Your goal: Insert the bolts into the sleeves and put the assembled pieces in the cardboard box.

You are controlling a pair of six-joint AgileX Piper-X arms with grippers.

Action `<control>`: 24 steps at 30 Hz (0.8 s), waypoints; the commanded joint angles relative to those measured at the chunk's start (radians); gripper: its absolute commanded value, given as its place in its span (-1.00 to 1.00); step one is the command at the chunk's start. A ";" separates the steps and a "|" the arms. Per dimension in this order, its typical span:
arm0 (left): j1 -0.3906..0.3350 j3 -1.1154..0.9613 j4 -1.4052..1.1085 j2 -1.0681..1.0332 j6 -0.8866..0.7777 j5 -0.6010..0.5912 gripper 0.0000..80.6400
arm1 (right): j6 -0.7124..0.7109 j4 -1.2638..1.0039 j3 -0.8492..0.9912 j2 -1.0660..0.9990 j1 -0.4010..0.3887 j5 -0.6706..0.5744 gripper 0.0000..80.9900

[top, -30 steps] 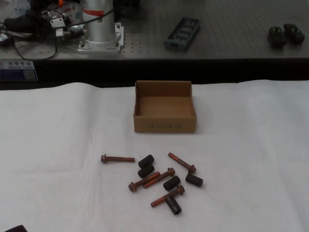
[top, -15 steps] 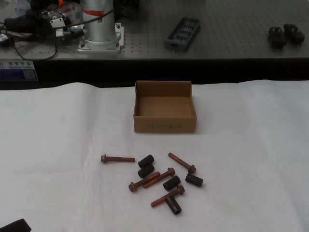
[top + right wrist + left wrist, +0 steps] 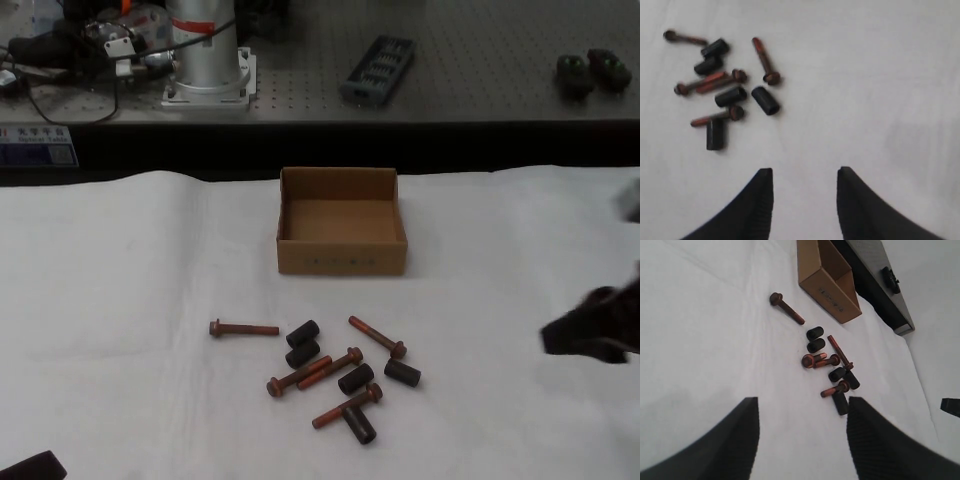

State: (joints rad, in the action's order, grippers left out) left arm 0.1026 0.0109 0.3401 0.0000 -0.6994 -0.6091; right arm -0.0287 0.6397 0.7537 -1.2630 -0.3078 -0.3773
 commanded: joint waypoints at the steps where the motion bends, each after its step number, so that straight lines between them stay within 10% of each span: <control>1: 0.002 -0.011 -0.006 0.000 -0.022 -0.010 -0.03 | -0.138 0.037 0.092 -0.115 -0.092 0.054 -0.20; 11: 0.002 -0.011 -0.006 0.000 -0.064 -0.010 -0.03 | -0.403 0.037 0.329 -0.435 -0.295 0.323 -0.20; 24: 0.002 -0.011 -0.006 0.000 -0.064 -0.010 -0.03 | -0.470 0.059 0.417 -0.569 -0.374 0.337 -0.21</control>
State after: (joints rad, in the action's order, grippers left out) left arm 0.1026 0.0109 0.3401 0.0000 -0.7579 -0.6091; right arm -0.4869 0.6826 1.1593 -1.8215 -0.6681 -0.0338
